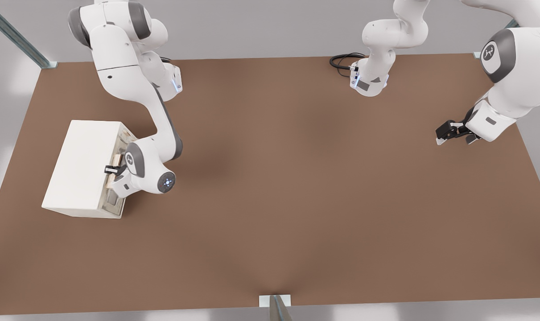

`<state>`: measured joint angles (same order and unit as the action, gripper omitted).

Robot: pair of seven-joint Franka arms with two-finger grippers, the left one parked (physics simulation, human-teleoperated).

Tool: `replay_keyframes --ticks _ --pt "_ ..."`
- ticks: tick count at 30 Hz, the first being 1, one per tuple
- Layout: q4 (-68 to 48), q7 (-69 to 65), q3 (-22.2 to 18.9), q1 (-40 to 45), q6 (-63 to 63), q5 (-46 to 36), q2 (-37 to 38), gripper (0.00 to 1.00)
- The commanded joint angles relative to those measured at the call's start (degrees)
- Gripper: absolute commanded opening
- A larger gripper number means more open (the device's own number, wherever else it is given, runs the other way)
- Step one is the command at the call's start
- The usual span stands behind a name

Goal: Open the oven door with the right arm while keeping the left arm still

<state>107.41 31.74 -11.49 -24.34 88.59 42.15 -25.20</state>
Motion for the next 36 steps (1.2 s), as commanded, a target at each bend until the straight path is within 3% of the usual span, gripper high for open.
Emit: replay_keyframes --ticks 1,8,13,16,18,21,22,23,24,27,36 --pt "-0.01 -0.10 0.07 -0.01 0.26 0.21 -0.20 0.00" --pt "-0.01 -0.10 0.16 -0.27 0.79 0.21 -0.55 0.00" --pt "-2.38 5.17 0.42 -5.11 0.26 -1.02 -0.38 0.00" --pt "-7.39 5.80 1.74 -5.11 -1.49 -8.13 0.06 0.00" --pt "-10.90 -5.18 1.74 -1.86 -2.11 -13.32 3.57 0.00" --pt "-22.15 -27.07 1.65 4.38 -9.92 -29.57 9.38 0.00" --pt "-26.46 -28.83 1.56 6.32 -12.39 -34.67 9.64 0.14" --pt "-28.48 -31.21 1.39 7.11 -12.57 -37.84 10.35 0.75" --pt "-28.83 -30.94 1.30 7.81 -11.60 -38.02 11.66 1.00" --pt "-31.82 -30.68 -1.16 7.90 -9.41 -39.87 13.33 1.00" --pt "-32.00 -30.94 -0.81 10.80 -6.42 -40.74 12.46 1.00"
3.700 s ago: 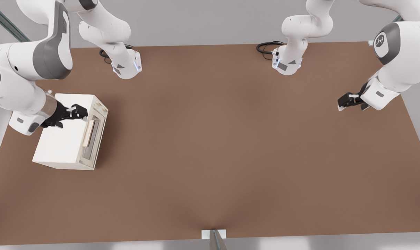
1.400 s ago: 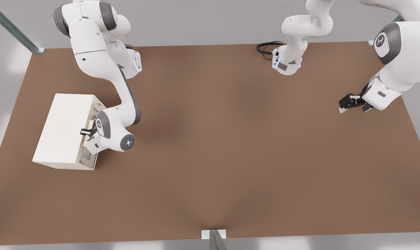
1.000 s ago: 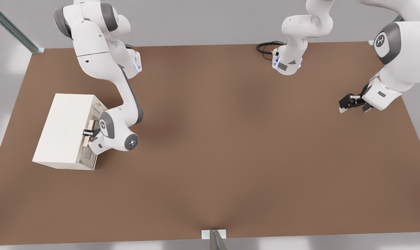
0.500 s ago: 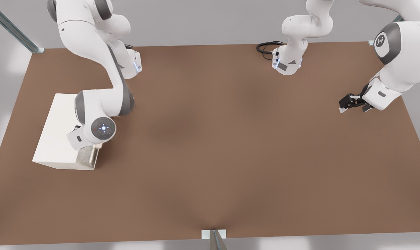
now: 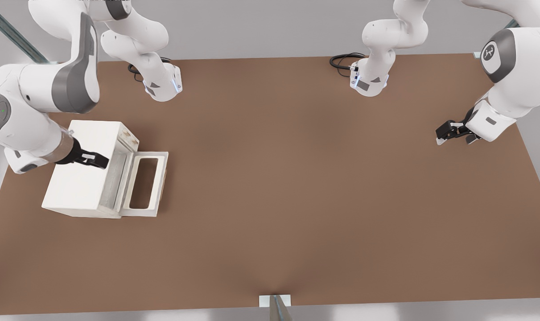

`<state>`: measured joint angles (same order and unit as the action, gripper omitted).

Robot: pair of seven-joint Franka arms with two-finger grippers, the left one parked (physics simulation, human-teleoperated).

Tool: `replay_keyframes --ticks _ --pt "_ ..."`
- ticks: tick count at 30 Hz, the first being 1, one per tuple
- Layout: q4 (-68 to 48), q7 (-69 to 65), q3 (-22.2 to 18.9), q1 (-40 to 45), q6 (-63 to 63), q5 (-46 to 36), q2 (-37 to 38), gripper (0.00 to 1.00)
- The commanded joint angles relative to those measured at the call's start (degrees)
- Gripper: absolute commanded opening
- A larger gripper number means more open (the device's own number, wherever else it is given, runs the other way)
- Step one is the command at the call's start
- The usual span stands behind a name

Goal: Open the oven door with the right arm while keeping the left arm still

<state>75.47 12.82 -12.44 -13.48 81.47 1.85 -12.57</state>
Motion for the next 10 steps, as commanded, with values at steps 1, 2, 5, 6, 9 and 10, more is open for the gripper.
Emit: replay_keyframes --ticks 1,2,5,6,9,10 --pt "-0.06 -12.03 -0.13 1.70 0.88 -0.62 -0.17 1.00" --pt "-0.06 -12.20 -0.13 2.93 1.85 -0.62 -0.17 1.00" --pt "-1.29 -12.20 -0.04 2.93 1.85 -0.71 -0.26 1.00" --pt "-1.29 -12.12 -0.04 2.93 1.85 -0.79 -0.61 1.00" --pt "-1.73 -11.94 -0.04 2.85 1.85 -1.06 -0.96 1.00" --pt "-1.73 -12.03 -0.04 2.93 1.85 -1.06 -0.96 1.00"
